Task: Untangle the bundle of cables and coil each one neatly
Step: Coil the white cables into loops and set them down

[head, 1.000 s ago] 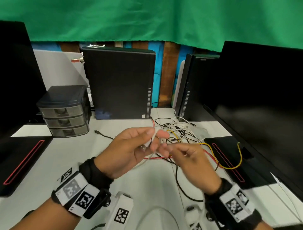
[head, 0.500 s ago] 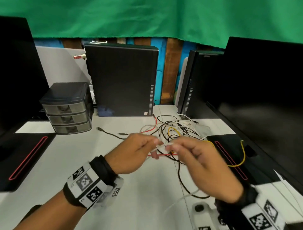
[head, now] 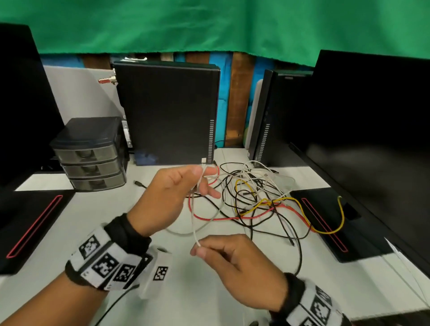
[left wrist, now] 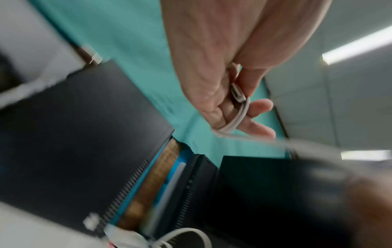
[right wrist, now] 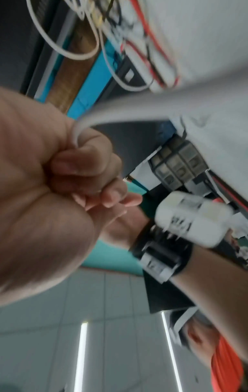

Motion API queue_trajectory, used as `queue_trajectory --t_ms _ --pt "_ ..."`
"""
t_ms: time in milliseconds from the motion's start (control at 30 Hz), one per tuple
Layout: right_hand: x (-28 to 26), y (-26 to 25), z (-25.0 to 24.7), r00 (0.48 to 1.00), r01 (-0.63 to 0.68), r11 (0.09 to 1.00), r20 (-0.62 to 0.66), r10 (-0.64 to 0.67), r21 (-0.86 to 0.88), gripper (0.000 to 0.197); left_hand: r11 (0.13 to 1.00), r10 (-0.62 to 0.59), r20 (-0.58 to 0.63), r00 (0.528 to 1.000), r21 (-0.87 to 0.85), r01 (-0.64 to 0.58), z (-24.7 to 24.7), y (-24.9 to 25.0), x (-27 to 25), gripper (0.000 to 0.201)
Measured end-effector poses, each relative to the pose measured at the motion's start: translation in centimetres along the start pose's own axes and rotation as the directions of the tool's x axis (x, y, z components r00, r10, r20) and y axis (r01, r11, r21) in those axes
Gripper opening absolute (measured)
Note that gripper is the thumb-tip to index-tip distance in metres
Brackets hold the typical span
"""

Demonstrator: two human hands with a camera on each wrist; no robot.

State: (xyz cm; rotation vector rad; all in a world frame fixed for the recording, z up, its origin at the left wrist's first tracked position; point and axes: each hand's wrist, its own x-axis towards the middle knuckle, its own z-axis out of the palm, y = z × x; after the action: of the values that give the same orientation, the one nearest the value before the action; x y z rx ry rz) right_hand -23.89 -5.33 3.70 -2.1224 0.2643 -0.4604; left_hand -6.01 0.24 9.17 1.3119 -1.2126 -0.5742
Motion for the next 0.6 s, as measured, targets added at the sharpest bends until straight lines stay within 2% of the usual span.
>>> queue_trajectory --t_ms 67,167,233,333,367,433,500,567,600 --pt "-0.1 -1.6 -1.6 0.999 0.048 0.999 -0.018 -0.048 -0.008 0.023 0.975 0.052 0.045 0.998 0.215 -0.061 -0.2 -1.0 -0.1 0.046" --pt "-0.2 -3.1 -4.5 0.979 0.118 0.993 -0.168 -0.114 0.014 0.020 0.956 -0.044 0.203 0.978 0.292 -0.018 0.4 -1.4 -0.7 0.046" --pt "0.2 -3.0 -6.3 0.944 0.143 0.990 -0.303 -0.134 0.007 0.019 0.978 -0.092 0.323 0.942 0.205 0.025 1.3 -0.7 -1.2 0.047" --pt "0.9 -1.5 -7.7 0.900 0.128 0.989 -0.428 -0.084 0.076 0.016 0.981 -0.089 0.423 0.902 -0.120 0.153 1.9 0.7 -1.6 0.059" --pt "1.2 -0.8 -7.5 0.899 0.112 0.991 -0.433 -0.068 0.078 0.017 0.959 -0.069 0.402 0.913 -0.225 0.172 1.9 1.2 -1.6 0.057" --pt "1.4 0.5 -6.1 0.919 0.049 0.995 -0.395 -0.013 0.082 0.021 0.890 -0.054 0.280 0.958 -0.423 0.174 1.8 2.1 -1.5 0.045" --pt "1.3 1.4 -3.6 0.957 -0.032 0.993 -0.285 0.063 0.111 0.022 0.803 -0.059 0.122 0.991 -0.584 0.119 1.5 2.4 -1.1 0.042" --pt "0.7 1.7 -1.1 0.989 -0.066 0.996 -0.127 0.074 0.063 0.022 0.788 -0.060 -0.012 0.998 -0.615 0.039 1.0 2.2 -0.6 0.041" --pt "0.4 1.2 -0.3 0.998 -0.042 0.999 -0.050 0.042 0.008 0.023 0.836 -0.042 -0.059 0.997 -0.548 0.003 0.6 2.1 -0.4 0.042"
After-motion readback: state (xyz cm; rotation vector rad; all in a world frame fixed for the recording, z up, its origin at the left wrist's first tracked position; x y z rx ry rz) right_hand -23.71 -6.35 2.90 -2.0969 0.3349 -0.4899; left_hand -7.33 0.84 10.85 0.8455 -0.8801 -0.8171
